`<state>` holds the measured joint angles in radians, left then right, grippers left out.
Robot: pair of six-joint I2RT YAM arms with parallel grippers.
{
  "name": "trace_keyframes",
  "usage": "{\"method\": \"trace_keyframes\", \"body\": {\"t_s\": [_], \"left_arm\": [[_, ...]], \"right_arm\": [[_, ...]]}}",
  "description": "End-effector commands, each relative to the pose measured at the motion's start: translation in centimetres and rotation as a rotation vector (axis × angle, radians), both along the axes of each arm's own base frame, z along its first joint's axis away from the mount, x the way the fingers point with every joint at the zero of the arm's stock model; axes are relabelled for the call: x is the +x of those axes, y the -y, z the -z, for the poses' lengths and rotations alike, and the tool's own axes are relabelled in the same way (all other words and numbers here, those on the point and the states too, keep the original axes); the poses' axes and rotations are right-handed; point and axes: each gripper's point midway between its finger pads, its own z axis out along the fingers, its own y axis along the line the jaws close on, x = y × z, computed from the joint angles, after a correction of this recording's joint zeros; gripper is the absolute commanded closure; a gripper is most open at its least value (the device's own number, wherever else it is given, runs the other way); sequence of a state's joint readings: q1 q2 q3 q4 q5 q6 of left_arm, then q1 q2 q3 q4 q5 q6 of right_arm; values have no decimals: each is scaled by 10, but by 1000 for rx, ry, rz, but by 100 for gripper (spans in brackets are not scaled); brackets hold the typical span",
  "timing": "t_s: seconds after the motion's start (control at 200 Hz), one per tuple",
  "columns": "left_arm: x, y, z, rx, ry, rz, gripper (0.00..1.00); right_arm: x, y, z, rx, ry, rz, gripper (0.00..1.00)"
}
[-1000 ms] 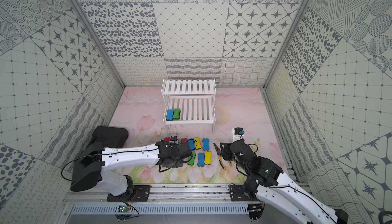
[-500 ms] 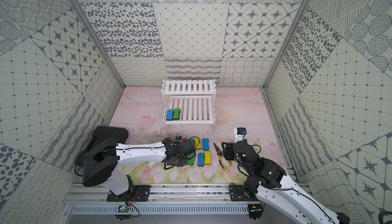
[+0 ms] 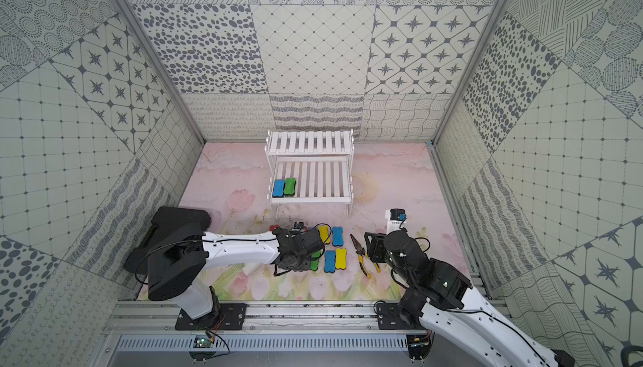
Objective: Remove the whiteboard erasers from the shelf
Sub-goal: Place the whiteboard eraser at the center of the board, then pick up the whiteboard eraser from the shelf.
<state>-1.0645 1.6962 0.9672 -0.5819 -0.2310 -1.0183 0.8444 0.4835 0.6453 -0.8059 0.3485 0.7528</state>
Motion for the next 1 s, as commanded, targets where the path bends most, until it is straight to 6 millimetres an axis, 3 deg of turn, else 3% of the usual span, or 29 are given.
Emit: {"method": "trace_keyframes", "body": {"t_s": [0.0, 0.24, 0.375, 0.525, 0.73, 0.995], "left_arm": [[-4, -2, -6, 19, -18, 25, 50], [-12, -9, -49, -11, 13, 20, 42], [-2, -14, -90, -62, 92, 41, 38], [32, -14, -144, -111, 202, 84, 36], [89, -20, -193, -141, 272, 87, 38], [146, -37, -207, -105, 357, 42, 42]], "right_arm": [[1, 1, -18, 50, 38, 14, 50], [0, 0, -15, 51, 29, 8, 43], [0, -1, -11, 44, 20, 2, 42], [0, -1, -10, 38, 18, 2, 42], [2, -2, -9, 28, 12, 5, 43], [4, -2, -7, 13, 4, 13, 43]]}}
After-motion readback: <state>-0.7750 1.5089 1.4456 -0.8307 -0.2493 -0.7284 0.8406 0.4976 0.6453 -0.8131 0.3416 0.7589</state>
